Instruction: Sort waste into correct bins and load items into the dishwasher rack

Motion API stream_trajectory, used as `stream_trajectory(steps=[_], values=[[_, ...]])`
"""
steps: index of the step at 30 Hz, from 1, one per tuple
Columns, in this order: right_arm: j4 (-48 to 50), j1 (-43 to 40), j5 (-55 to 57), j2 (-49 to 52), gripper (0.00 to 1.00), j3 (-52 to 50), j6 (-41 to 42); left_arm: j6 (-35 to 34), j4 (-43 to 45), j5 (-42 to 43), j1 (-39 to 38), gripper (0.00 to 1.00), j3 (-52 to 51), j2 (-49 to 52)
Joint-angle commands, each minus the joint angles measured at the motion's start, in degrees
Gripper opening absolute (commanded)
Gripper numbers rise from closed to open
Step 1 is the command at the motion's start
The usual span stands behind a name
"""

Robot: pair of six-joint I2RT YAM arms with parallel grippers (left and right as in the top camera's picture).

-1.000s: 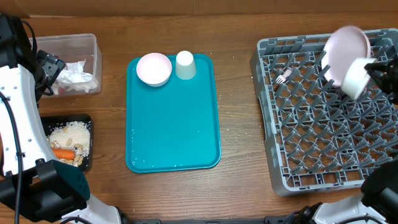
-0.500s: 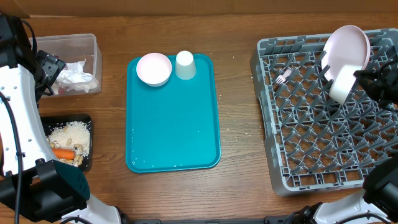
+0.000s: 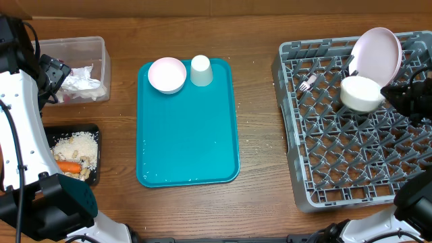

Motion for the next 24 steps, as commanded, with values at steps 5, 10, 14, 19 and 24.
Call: stream_trajectory(steps=[5,10,14,19,24], values=[[-2.3,0.5,-6.4,0.3,0.05,-0.3,-1.8,0.7,0.0,-0.8,0.0,1.0,0.3,-0.2],[-4.9,2.4,-1.4,0.3,0.23,-0.2,-6.0,0.7,0.0,-0.8,0.0,1.0,0.3,-0.2],[-3.0,3.8,13.1,0.1,0.33,-0.1,-0.5,0.7,0.0,-0.8,0.0,1.0,0.3,-0.2],[-0.4,5.4,26.0,-1.4,0.37,-0.1,7.1,0.7,0.0,-0.8,0.0,1.0,0.3,-0.2],[1.4,8.7,41.5,-4.4,0.46,-0.1,15.4,0.7,0.0,-0.8,0.0,1.0,0.3,-0.2]])
